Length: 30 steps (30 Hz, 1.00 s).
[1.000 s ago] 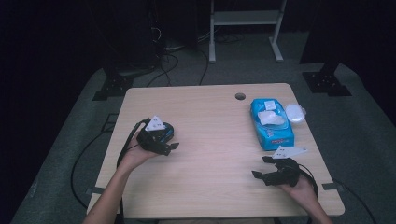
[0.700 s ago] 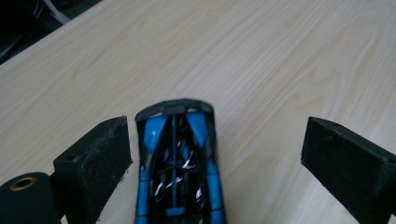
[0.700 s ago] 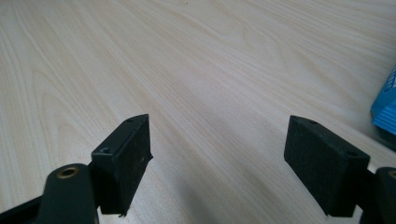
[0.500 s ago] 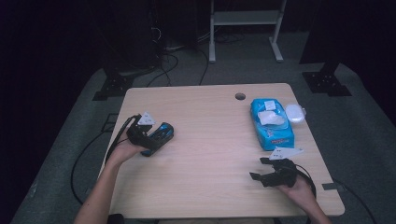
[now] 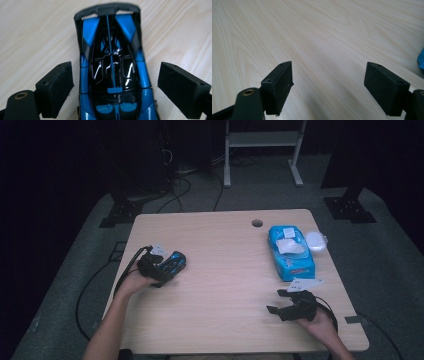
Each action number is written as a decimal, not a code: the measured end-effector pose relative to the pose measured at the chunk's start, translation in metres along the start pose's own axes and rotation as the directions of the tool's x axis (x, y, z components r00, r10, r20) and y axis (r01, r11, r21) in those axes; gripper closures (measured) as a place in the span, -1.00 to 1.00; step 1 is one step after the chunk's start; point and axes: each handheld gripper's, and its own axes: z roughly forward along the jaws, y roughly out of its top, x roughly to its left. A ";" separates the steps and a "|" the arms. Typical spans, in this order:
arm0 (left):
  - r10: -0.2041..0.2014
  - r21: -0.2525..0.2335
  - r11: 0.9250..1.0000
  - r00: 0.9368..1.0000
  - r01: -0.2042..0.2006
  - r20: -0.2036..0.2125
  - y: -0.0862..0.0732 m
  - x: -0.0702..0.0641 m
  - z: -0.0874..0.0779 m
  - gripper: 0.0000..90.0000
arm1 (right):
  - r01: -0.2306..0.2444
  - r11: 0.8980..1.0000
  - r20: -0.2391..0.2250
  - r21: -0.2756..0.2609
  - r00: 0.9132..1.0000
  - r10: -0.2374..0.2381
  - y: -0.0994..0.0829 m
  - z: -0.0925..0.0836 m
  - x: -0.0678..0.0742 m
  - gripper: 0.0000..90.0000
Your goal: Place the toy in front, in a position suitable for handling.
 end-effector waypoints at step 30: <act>-0.045 0.012 0.999 0.999 0.045 0.023 -0.003 0.004 0.004 -0.42 | 0.003 1.000 -0.002 -0.003 1.000 -0.003 0.000 0.001 0.001 -0.51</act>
